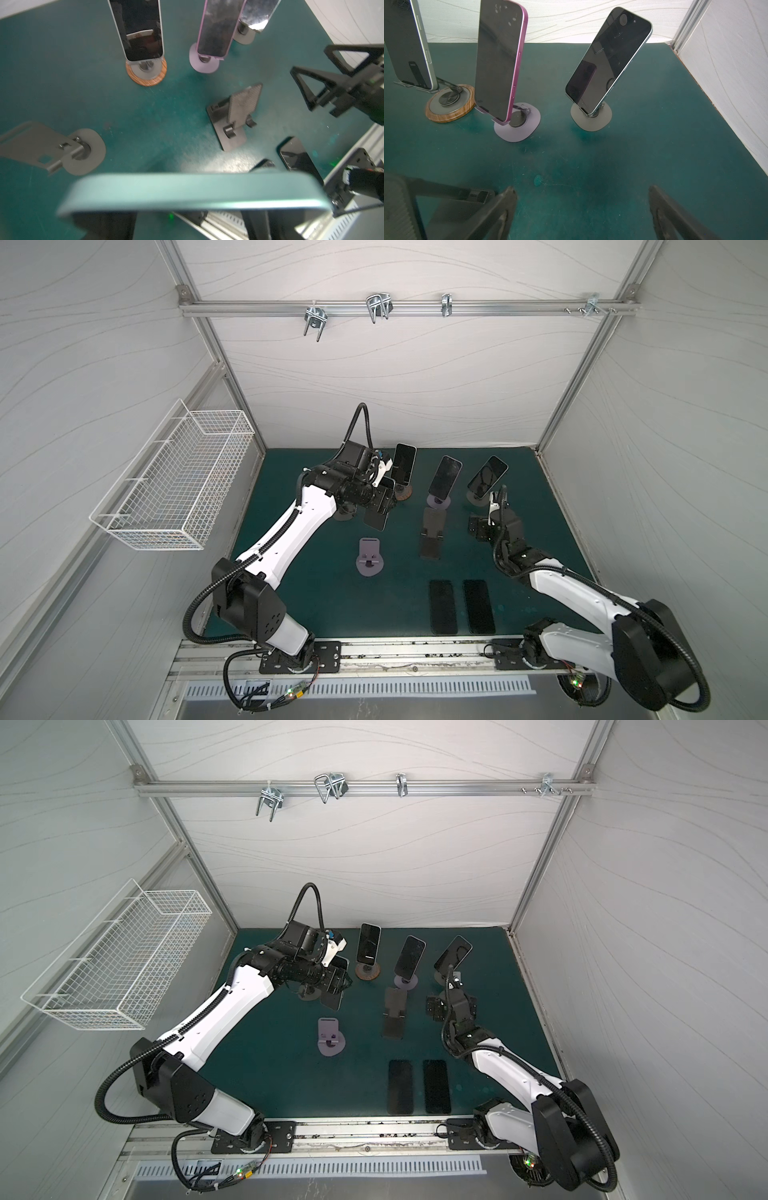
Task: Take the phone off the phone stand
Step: 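Carry the phone with the left gripper toward the robot over the mat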
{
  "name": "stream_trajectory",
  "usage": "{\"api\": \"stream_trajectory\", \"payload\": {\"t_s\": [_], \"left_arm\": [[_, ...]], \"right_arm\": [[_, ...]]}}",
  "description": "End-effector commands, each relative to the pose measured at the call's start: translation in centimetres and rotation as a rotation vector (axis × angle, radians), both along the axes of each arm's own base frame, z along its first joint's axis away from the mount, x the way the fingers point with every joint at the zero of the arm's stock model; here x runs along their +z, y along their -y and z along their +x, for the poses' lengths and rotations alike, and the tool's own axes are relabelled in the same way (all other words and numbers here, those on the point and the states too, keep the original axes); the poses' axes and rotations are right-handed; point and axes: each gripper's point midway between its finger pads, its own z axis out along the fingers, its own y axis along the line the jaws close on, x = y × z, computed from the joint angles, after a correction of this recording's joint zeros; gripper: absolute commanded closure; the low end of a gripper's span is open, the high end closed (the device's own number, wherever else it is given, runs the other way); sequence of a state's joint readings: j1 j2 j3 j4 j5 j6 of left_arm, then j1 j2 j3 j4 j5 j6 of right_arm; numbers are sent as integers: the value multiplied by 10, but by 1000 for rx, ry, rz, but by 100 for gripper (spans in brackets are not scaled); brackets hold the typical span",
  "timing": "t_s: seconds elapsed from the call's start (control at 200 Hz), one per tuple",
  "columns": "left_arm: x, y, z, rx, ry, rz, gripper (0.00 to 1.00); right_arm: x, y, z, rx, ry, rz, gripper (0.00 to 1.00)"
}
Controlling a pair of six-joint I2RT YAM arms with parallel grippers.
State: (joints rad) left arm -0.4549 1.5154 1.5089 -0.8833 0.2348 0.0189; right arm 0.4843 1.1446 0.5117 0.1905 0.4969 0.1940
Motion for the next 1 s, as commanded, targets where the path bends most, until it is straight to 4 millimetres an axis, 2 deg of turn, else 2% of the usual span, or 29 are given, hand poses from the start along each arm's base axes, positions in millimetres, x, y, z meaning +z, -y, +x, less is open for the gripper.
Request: {"api": "stream_trajectory", "payload": {"t_s": [0.0,0.145,0.3,0.5,0.71,0.85,0.996], "left_arm": [[34,-2,-18,60,-27,-72,42],[30,-6,-37,168,-155,-116,48],[14,11,-63,172,-298,-153,51],[-24,27,-85,168,-466,-139,52],[-78,43,-113,144,-612,-46,52],[-102,54,-126,111,-648,41,52],[-126,54,-132,108,-634,158,51]], "right_arm": [[8,1,4,-13,10,-2,1],[8,2,5,-21,8,-5,1],[8,4,5,-37,7,-7,1],[7,6,5,-48,4,-9,1],[7,7,6,-58,3,-11,1],[8,8,6,-59,5,-11,1],[8,8,5,-58,6,-9,1]]}}
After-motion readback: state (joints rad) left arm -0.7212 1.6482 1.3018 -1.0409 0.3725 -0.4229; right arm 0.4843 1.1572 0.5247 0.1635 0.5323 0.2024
